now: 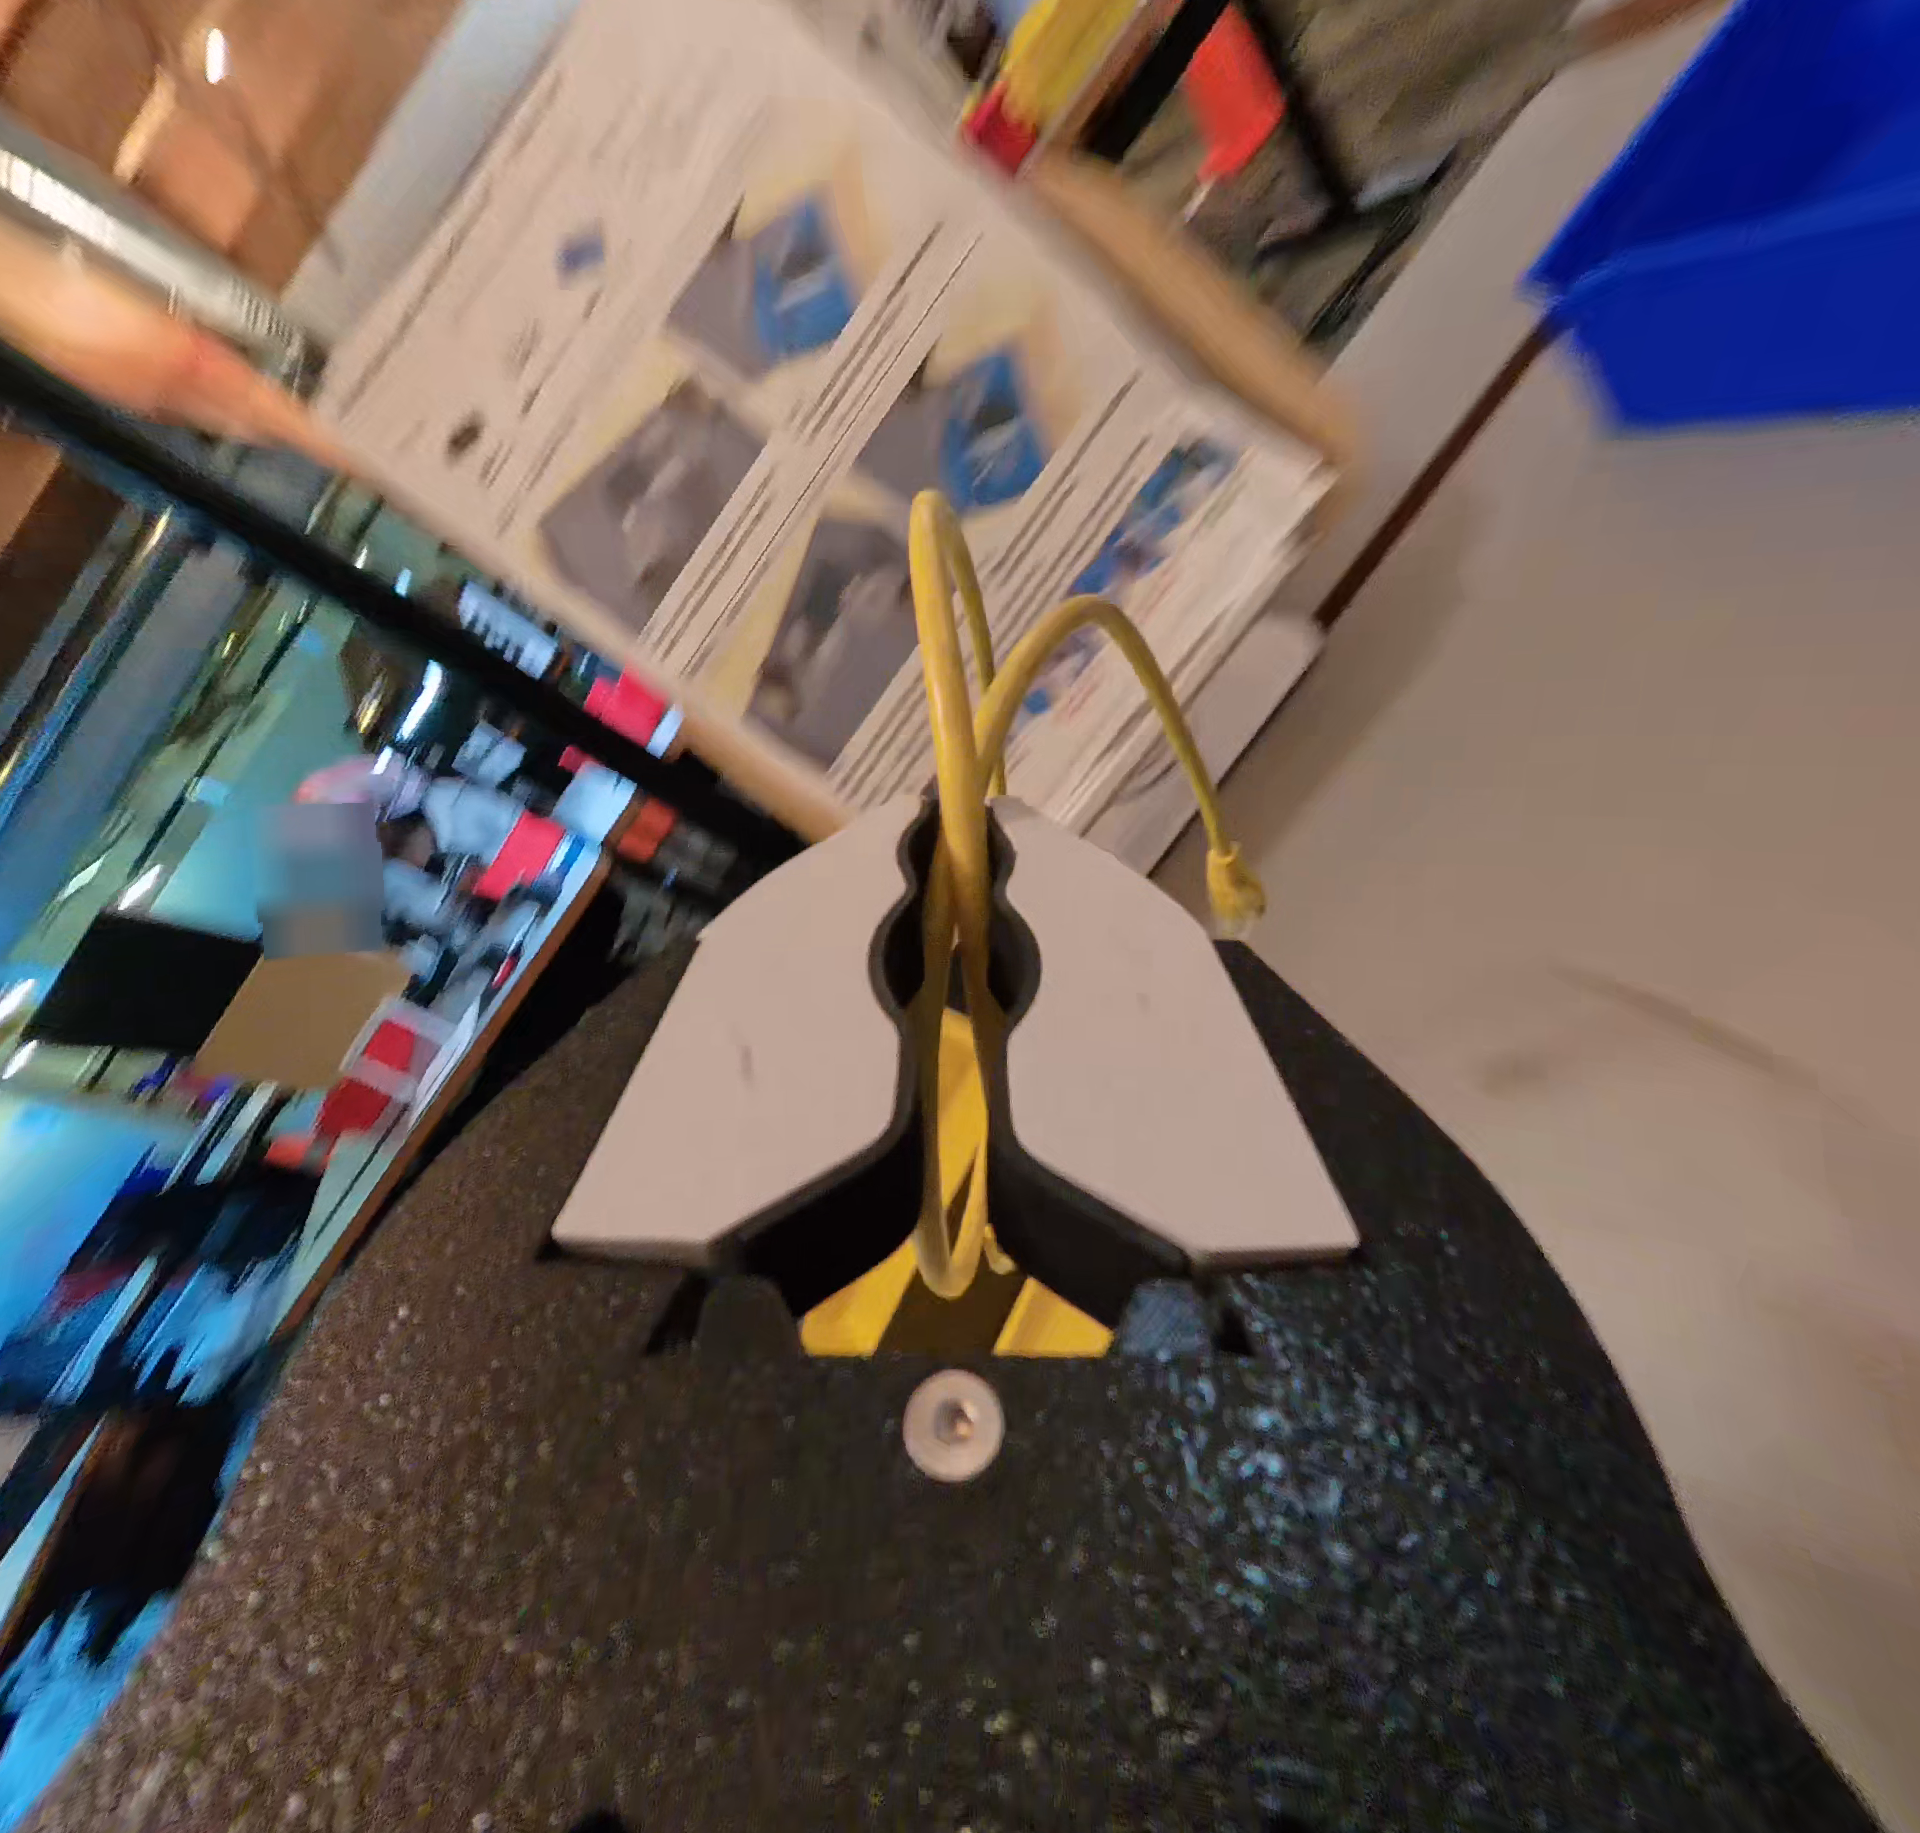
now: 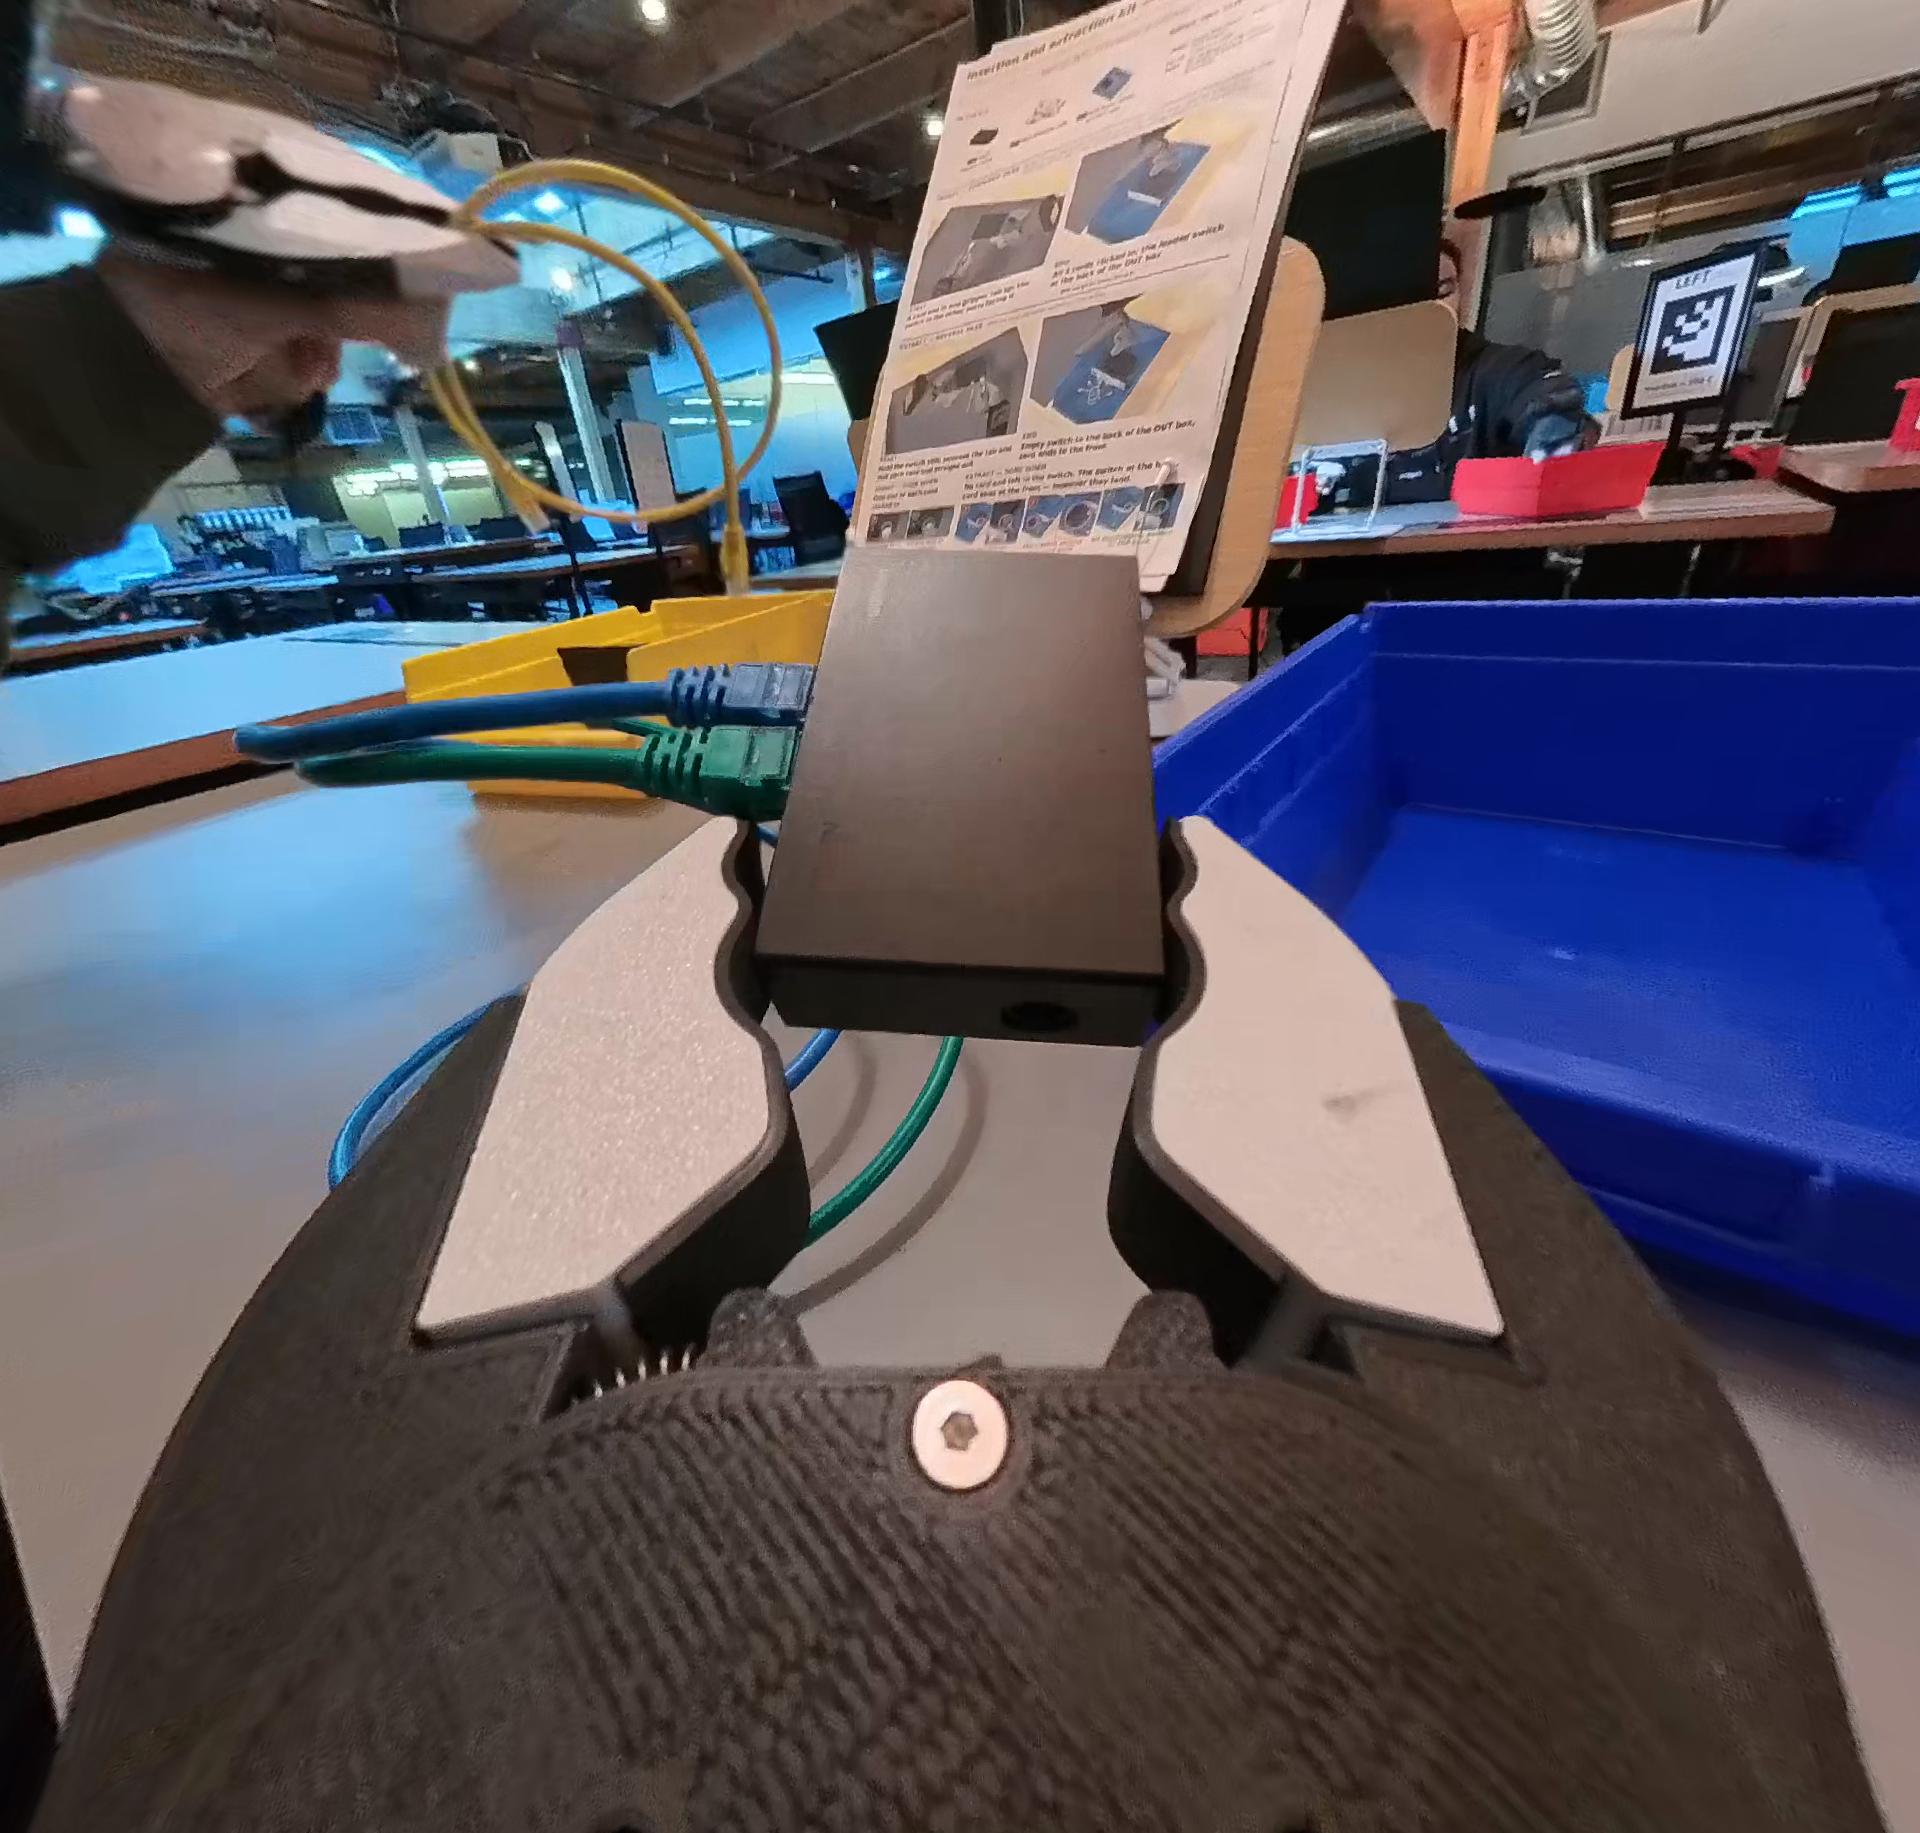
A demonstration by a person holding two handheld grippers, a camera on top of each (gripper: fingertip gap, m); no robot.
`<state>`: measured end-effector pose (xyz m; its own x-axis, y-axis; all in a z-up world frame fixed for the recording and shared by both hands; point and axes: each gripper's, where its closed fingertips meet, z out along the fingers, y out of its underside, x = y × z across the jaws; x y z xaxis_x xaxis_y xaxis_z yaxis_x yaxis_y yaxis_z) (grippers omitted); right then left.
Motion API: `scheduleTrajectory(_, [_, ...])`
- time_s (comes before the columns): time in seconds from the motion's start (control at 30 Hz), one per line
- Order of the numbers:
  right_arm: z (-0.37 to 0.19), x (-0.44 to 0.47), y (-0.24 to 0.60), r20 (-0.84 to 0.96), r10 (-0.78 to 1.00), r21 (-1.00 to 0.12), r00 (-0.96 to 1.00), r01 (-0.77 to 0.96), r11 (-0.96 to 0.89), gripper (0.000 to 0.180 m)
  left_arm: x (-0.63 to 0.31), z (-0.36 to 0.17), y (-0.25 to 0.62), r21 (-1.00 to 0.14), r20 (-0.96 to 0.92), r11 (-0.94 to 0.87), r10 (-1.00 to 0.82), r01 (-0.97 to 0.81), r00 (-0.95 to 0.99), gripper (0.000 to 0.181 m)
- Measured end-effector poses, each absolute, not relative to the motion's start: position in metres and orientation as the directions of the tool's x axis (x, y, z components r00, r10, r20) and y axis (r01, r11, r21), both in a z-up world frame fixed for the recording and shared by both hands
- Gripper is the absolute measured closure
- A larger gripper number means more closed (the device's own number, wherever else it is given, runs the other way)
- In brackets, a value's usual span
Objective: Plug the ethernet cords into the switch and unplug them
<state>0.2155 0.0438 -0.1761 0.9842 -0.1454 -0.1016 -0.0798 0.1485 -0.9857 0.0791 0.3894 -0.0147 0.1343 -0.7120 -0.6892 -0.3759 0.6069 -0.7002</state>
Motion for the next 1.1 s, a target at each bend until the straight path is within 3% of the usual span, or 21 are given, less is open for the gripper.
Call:
scheduleTrajectory(0.17, [-0.172,0.231,0.024,-0.096,-0.189,-0.981,0.977,-0.061,0.184,0.107,0.071,-0.068,0.276,-0.626,-0.776,0.753,-0.626,-0.205,0.069,0.175])
scheduleTrajectory(0.33, [-0.169,0.244,0.008,-0.112,-0.22,-0.974,0.969,-0.063,0.219,0.107,0.04,-0.131,0.227,-0.508,-0.861,0.846,-0.506,-0.163,0.061,0.175])
scheduleTrajectory(0.43, [-0.169,0.246,0.007,-0.116,-0.216,-0.973,0.969,-0.067,0.219,0.107,0.016,-0.17,0.205,-0.46,-0.882,0.876,-0.469,-0.146,-0.037,0.175])
scheduleTrajectory(0.53, [-0.17,0.245,0.009,-0.109,-0.212,-0.976,0.971,-0.064,0.21,0.107,-0.012,-0.202,0.201,-0.511,-0.834,0.843,-0.533,-0.168,-0.144,0.175])
scheduleTrajectory(0.67, [-0.171,0.244,0.01,-0.102,-0.213,-0.978,0.972,-0.059,0.2,0.107,-0.045,-0.24,0.23,-0.638,-0.654,0.698,-0.714,-0.326,-0.25,0.161])
scheduleTrajectory(0.7, [-0.171,0.244,0.01,-0.1,-0.212,-0.978,0.972,-0.057,0.201,0.107,-0.053,-0.249,0.24,-0.659,-0.592,0.646,-0.762,-0.385,-0.264,0.151])
scheduleTrajectory(0.77, [-0.171,0.244,0.01,-0.101,-0.212,-0.977,0.972,-0.057,0.203,0.107,-0.067,-0.265,0.26,-0.675,-0.469,0.535,-0.843,-0.508,-0.264,0.11])
scheduleTrajectory(0.8, [-0.171,0.244,0.01,-0.102,-0.211,-0.977,0.972,-0.059,0.203,0.107,-0.074,-0.27,0.267,-0.675,-0.403,0.483,-0.875,-0.558,-0.269,0.098])
scheduleTrajectory(0.93, [-0.17,0.243,0.01,-0.096,-0.209,-0.978,0.973,-0.053,0.203,0.107,-0.083,-0.26,0.28,-0.705,-0.26,0.346,-0.938,-0.619,-0.229,0.101])
scheduleTrajectory(1.1, [-0.172,0.242,0.012,-0.083,-0.207,-0.981,0.975,-0.044,0.187,0.107,-0.042,-0.226,0.241,-0.816,-0.128,0.219,-0.971,-0.534,-0.203,0.104])
